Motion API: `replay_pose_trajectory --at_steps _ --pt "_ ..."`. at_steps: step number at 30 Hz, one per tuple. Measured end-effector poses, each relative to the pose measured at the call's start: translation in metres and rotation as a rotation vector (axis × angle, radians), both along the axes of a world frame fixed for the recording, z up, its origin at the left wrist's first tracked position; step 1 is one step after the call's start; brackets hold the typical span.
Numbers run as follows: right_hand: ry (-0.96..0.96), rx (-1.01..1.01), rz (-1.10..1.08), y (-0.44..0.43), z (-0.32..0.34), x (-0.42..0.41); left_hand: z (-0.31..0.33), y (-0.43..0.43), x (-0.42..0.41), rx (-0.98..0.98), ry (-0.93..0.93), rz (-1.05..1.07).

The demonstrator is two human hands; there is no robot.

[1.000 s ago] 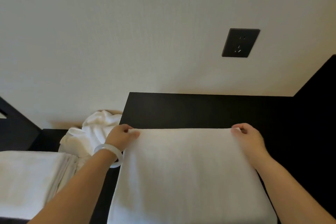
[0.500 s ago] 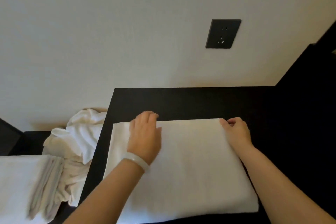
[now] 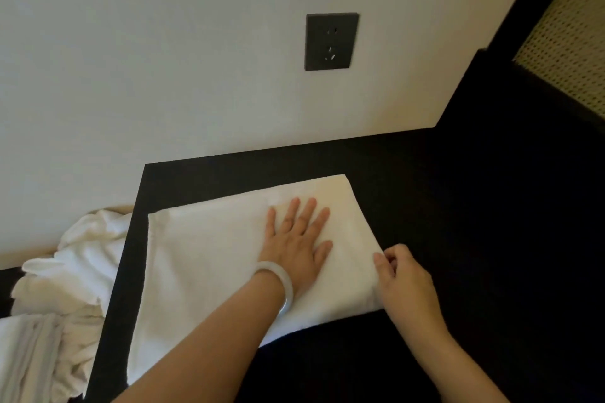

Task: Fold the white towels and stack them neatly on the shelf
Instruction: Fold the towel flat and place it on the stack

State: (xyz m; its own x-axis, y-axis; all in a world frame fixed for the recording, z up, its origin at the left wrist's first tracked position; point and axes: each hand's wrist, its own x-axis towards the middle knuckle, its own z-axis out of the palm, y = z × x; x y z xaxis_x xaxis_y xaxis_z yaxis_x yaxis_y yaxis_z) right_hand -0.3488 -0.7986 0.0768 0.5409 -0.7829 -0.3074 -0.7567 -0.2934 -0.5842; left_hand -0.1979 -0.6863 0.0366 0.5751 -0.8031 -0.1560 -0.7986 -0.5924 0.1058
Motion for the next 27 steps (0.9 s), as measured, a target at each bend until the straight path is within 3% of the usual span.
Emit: replay_pose_trajectory --at_steps 4,10,13,15,18,22,27 --pt "-0.028 -0.029 -0.029 -0.003 -0.011 0.015 0.001 -0.007 0.01 0.003 -0.015 -0.012" --pt "0.264 -0.102 0.085 -0.023 -0.013 0.01 -0.001 -0.002 0.013 -0.018 -0.015 -0.069" --pt "0.31 -0.198 0.148 -0.014 -0.011 0.004 -0.003 -0.003 0.013 -0.027 -0.027 -0.073" --pt "0.302 -0.372 0.163 -0.007 0.0 0.008 -0.003 -0.004 0.013 -0.023 -0.026 -0.074" --pt "0.109 -0.625 0.274 0.001 0.001 0.024 -0.004 -0.006 0.011 -0.015 -0.022 -0.072" --pt "0.097 -0.53 0.606 0.016 -0.025 0.044 0.005 -0.004 0.01 -0.037 0.029 -0.02" --pt "0.12 -0.548 0.641 0.007 -0.041 0.042 0.011 0.013 -0.045 -0.055 0.06 0.07"
